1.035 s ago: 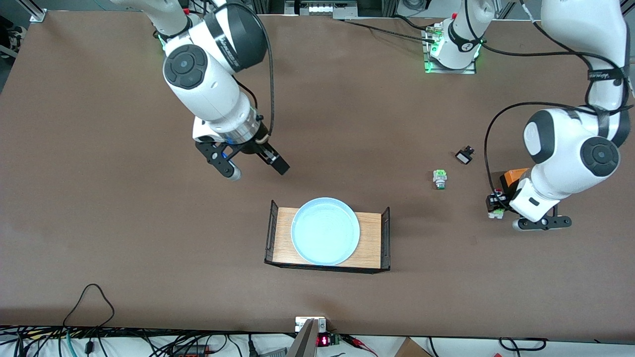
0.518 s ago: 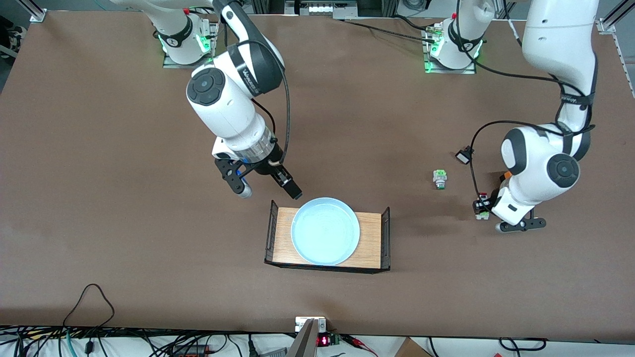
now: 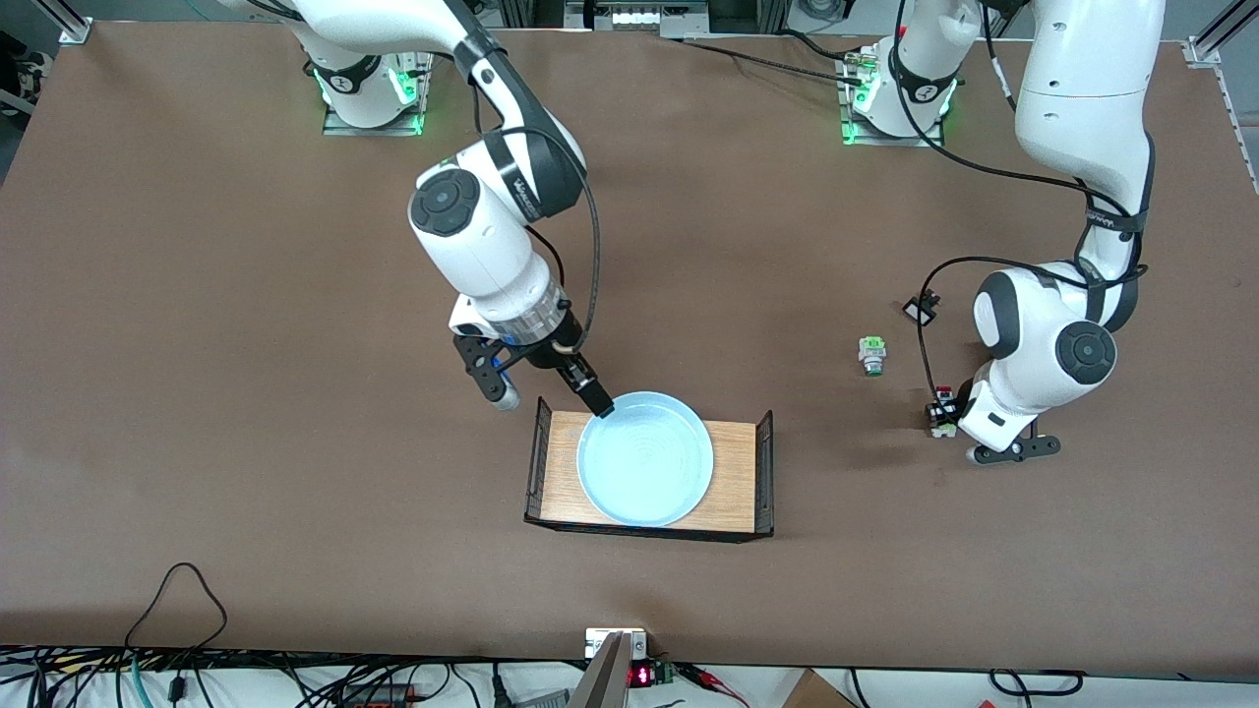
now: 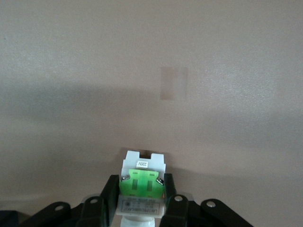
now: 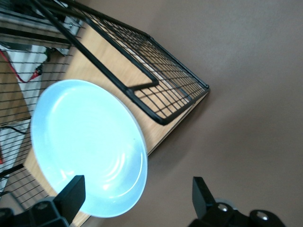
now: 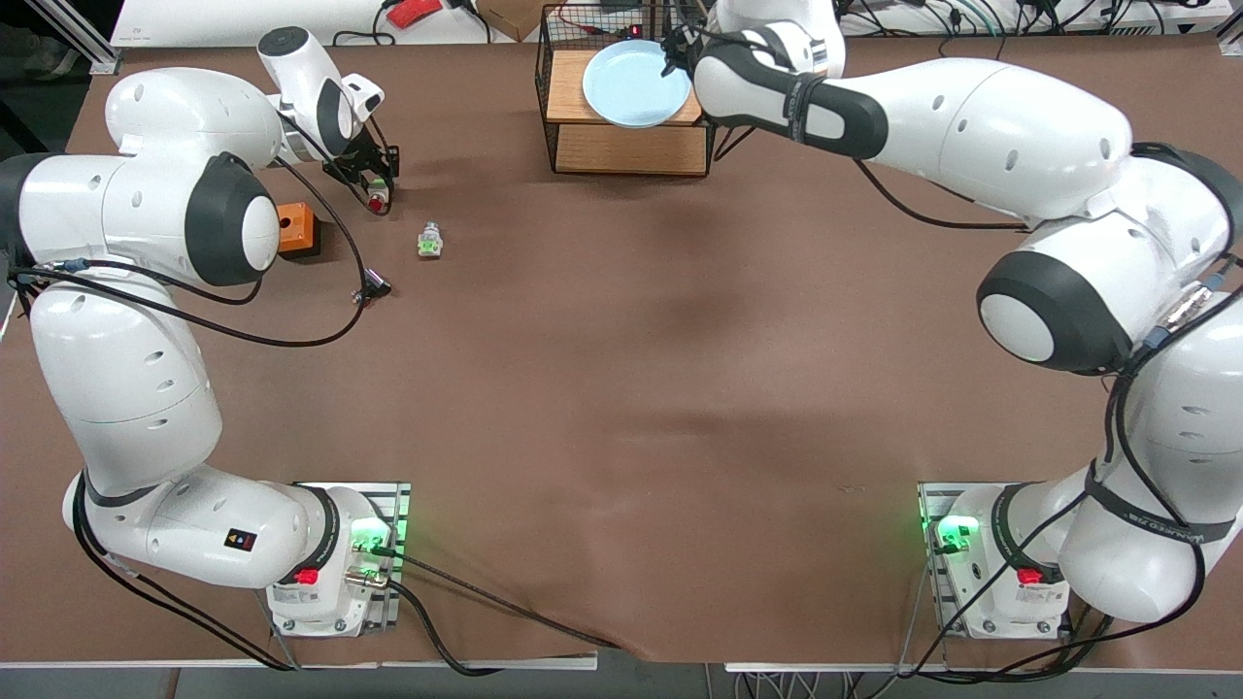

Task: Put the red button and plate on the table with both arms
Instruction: 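Lower the button onto the table while the right gripper reaches the plate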

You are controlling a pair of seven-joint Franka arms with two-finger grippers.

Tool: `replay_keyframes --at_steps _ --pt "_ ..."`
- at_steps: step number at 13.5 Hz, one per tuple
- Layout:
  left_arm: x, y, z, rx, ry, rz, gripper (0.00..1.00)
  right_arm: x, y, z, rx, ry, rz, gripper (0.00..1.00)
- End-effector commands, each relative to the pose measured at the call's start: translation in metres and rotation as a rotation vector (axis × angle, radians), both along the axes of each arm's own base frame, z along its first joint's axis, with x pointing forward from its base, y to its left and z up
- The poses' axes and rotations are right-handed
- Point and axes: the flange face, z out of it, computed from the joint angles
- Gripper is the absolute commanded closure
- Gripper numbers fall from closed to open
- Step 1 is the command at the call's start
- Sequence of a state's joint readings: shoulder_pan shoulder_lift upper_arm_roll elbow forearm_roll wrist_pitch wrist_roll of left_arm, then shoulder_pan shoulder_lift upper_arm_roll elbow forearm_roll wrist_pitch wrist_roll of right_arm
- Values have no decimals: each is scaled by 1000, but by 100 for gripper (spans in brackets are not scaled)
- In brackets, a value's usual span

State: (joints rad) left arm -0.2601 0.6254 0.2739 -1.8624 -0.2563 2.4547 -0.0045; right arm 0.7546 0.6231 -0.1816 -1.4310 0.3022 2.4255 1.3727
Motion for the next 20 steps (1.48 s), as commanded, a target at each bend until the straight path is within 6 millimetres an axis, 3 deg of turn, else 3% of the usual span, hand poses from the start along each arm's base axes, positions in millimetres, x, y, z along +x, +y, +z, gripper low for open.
replay_keyframes --at_steps 1,4,5,6,11,12,13,16,17,20 --pt "1 0 -7 -18 0 -23 56 4 8 -10 22 -12 -20 0" --pt "2 0 -5 -19 0 -22 23 5 8 -16 20 -13 -23 0" --pt "3 -1 -4 -19 -2 -22 0 6 8 -20 17 -11 -25 0" --pt "5 -1 5 -23 -11 -19 0 7 8 -24 18 -18 -25 0" --pt "12 -4 113 -82 -104 -9 0 9 9 -35 18 -34 -24 2" --pt "11 -3 130 -91 -117 -11 0 8 10 -36 17 -34 -21 11" --pt "10 -4 146 -100 -126 -14 0 9 9 -35 16 -35 -21 27" --pt "2 -4 197 -128 -136 -28 0 9 9 -35 14 -35 -17 60" --pt "0 -2 214 -137 -128 -30 0 8 10 -35 6 -39 -4 76" --pt "-7 5 260 -44 -30 -77 0 2 18 -35 4 -36 5 81"
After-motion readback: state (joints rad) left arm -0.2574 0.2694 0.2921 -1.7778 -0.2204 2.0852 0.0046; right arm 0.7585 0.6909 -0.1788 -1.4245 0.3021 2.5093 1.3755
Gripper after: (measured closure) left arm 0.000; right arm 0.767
